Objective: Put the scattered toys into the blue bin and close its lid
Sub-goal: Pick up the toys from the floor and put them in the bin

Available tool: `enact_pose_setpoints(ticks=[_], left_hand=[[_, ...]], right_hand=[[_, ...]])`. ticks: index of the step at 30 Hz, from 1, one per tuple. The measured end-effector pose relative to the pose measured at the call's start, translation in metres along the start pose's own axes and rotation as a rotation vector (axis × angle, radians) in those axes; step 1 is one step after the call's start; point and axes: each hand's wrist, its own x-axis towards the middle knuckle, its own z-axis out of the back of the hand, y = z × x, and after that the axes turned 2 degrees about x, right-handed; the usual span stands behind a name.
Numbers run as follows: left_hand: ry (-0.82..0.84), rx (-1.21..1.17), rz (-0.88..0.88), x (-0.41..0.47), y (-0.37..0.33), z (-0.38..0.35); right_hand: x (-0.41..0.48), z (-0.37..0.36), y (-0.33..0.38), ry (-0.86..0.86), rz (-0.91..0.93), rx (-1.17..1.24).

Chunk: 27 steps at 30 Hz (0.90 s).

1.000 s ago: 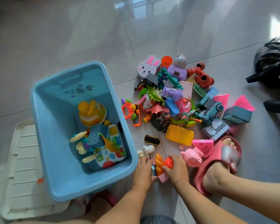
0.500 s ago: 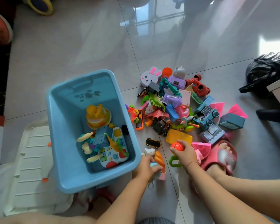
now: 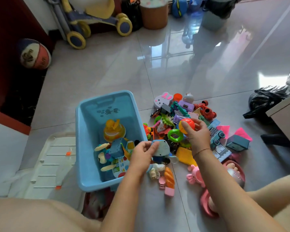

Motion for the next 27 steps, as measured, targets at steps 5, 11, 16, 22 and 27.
enact_pose_setpoints(ticks=[5,11,16,22,27], left_hand=[[-0.655,0.010,0.010,0.021,0.005,0.077],[-0.902,0.307,0.089,0.023,0.015,0.086],[-0.665,0.392,-0.514,0.012,0.023,0.004],[-0.178,0.729,-0.579,-0.006,0.106,-0.067],[-0.053,0.942,0.022,0.019,0.169,-0.044]], right_hand=[[-0.032,-0.053,0.002,0.278,-0.008,-0.079],[-0.032,-0.076,-0.027,0.563,0.070,-0.375],[-0.017,-0.009,-0.077,0.384,-0.023,-0.652],[-0.042,0.044,-0.164,0.513,-0.278,-0.883],[-0.040,0.034,-0.194,0.396,-0.386,-0.896]])
